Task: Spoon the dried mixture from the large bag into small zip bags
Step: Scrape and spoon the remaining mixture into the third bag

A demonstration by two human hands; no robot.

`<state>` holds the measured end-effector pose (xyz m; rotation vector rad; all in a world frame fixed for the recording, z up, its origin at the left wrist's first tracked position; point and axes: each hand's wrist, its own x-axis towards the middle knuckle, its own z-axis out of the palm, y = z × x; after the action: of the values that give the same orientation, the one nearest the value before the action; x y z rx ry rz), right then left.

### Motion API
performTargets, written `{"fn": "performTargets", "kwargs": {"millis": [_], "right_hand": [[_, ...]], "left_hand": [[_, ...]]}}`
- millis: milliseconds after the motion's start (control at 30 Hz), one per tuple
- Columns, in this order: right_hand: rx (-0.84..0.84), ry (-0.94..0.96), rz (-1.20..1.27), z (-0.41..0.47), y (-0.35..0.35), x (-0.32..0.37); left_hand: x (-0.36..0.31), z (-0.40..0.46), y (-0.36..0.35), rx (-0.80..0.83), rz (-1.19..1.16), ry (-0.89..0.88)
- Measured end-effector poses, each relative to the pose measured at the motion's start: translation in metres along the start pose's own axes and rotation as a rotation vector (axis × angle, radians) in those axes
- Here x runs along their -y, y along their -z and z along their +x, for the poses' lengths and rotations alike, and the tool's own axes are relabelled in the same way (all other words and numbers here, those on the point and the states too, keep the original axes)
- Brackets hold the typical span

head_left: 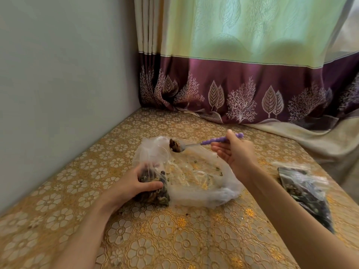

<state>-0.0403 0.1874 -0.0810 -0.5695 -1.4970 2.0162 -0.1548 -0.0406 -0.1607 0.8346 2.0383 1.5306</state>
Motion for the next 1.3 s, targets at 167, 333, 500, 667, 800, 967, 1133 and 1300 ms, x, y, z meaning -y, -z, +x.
{"fn": "performTargets", "kwargs": {"millis": [167, 333, 500, 667, 800, 967, 1133, 1300], "right_hand": [[0.089, 0.104, 0.009, -0.008, -0.018, 0.011], [0.184, 0.234, -0.112, -0.019, -0.031, 0.008], [0.272, 0.321, -0.167, -0.023, -0.035, 0.008], [0.264, 0.389, -0.121, -0.017, -0.028, 0.010], [0.073, 0.322, -0.016, -0.005, -0.020, 0.012], [-0.046, -0.058, -0.129, 0.014, -0.013, 0.012], [0.461, -0.288, -0.469, 0.001, -0.014, 0.001], [0.695, -0.181, -0.726, -0.018, -0.025, -0.004]], "left_hand": [[-0.001, -0.003, 0.000, -0.004, -0.046, 0.009], [-0.006, -0.006, -0.001, 0.027, -0.098, -0.001], [-0.007, -0.007, 0.002, 0.078, -0.176, -0.013], [-0.005, -0.006, 0.003, 0.045, -0.173, -0.029], [-0.009, -0.006, -0.001, -0.041, -0.160, -0.056], [-0.013, -0.006, -0.006, -0.087, -0.085, -0.132], [-0.020, -0.006, -0.015, -0.146, -0.046, -0.178], [-0.025, -0.008, -0.021, -0.180, 0.001, -0.232]]}}
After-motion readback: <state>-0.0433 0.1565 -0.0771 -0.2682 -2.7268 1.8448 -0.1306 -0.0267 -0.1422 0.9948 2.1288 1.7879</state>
